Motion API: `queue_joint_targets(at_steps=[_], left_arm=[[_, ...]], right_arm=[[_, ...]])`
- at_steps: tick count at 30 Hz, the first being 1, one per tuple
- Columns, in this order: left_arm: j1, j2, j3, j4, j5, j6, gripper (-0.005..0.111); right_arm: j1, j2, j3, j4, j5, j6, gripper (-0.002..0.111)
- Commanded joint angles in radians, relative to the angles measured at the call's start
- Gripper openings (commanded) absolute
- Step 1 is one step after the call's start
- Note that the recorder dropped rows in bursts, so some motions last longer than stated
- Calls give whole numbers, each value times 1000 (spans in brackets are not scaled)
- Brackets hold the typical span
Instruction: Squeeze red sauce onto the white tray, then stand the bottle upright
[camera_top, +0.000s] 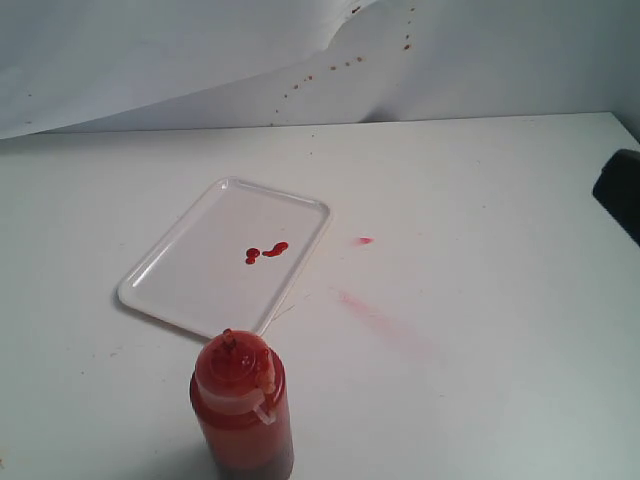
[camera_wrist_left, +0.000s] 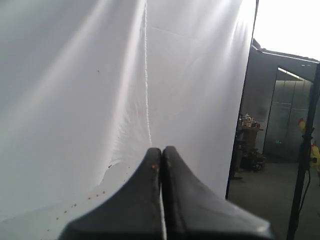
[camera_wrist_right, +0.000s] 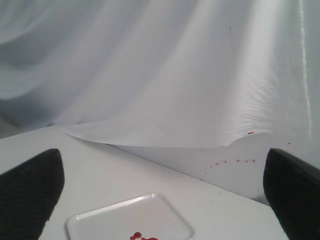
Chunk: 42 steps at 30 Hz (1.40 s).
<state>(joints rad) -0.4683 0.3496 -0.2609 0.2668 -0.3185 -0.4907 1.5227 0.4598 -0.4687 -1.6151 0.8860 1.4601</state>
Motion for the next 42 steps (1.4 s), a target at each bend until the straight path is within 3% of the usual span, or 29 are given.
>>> queue_joint_targets(at_steps=[1, 13, 16, 18, 21, 22, 24, 26, 29, 35, 39, 42], left_arm=[[-1, -1, 5, 39, -18, -1, 0], [-1, -1, 5, 49, -18, 7, 0], [17, -48, 5, 60, 50, -2, 0], [54, -112, 5, 60, 202, -106, 0], [135, -232, 7, 60, 426, -133, 0], [195, -320, 7, 60, 541, -133, 0], [266, -350, 1, 51, 636, -133, 0], [315, -346, 1, 7, 643, -133, 0], [329, -341, 1, -4, 641, -125, 0], [329, -342, 38, -17, 638, 75, 0], [329, -344, 146, -301, 633, 539, 0], [329, -344, 182, -305, 628, 543, 0]], right_arm=[[2, -2, 7, -21, -7, 6, 105], [2, -2, 7, -21, -7, 6, 105], [2, -2, 7, -21, -7, 6, 105], [2, -2, 7, -21, -5, 6, 105], [2, -2, 7, -21, -8, 6, 105], [2, -2, 7, -21, -5, 6, 105], [2, -2, 7, -21, -3, 7, 105], [4, -2, 5, -13, -8, 7, 105], [4, -2, 5, -13, -19, 7, 105], [4, -2, 5, -13, -23, 7, 105], [4, -2, 5, -13, -33, 7, 105], [4, -2, 5, -13, -33, 7, 105]])
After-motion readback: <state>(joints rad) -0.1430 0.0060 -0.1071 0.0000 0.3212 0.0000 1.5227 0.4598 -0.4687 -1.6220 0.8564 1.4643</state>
